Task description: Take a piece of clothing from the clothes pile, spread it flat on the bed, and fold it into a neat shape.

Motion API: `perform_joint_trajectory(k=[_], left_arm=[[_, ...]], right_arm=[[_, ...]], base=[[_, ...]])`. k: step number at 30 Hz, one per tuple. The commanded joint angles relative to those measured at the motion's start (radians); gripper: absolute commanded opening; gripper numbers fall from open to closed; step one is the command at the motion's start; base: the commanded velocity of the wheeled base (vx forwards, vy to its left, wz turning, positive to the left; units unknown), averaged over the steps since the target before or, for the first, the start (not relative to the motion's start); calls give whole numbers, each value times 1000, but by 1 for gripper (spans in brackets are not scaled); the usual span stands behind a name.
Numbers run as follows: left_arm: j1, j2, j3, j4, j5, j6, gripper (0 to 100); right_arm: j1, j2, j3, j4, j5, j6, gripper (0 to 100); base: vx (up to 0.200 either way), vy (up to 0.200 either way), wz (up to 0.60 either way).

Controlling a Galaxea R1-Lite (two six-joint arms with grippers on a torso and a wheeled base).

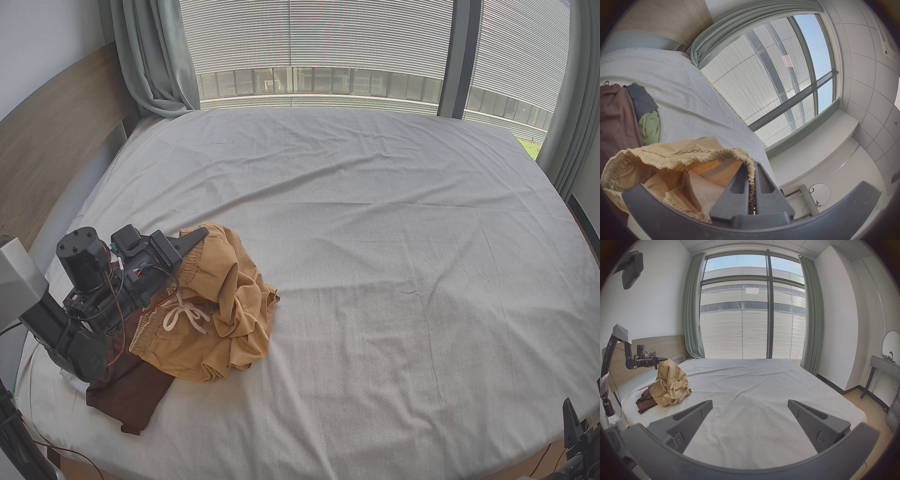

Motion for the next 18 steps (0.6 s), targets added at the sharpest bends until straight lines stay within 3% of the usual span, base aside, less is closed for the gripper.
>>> perform_joint_trajectory(k=[1, 5, 14, 15, 18], left_arm=[[-55, -3, -13, -7, 55, -34, 0], [-98, -5, -31, -18, 124, -69, 0], [-136, -31, -57, -15, 133, -114, 0], [-152, -60, -74, -1, 155, -167, 0], [-158, -68, -100, 10, 161, -184, 0]], right_arm=[[0, -13, 13, 0, 0, 1, 100], [0, -13, 13, 0, 0, 1, 100], [0, -13, 13, 0, 0, 1, 100], [0, -13, 13, 0, 0, 1, 100], [0, -15, 13, 0, 0, 1, 100]], base=[[0, 0, 0], [0, 0, 0], [0, 0, 0], [0, 0, 0], [0, 0, 0]])
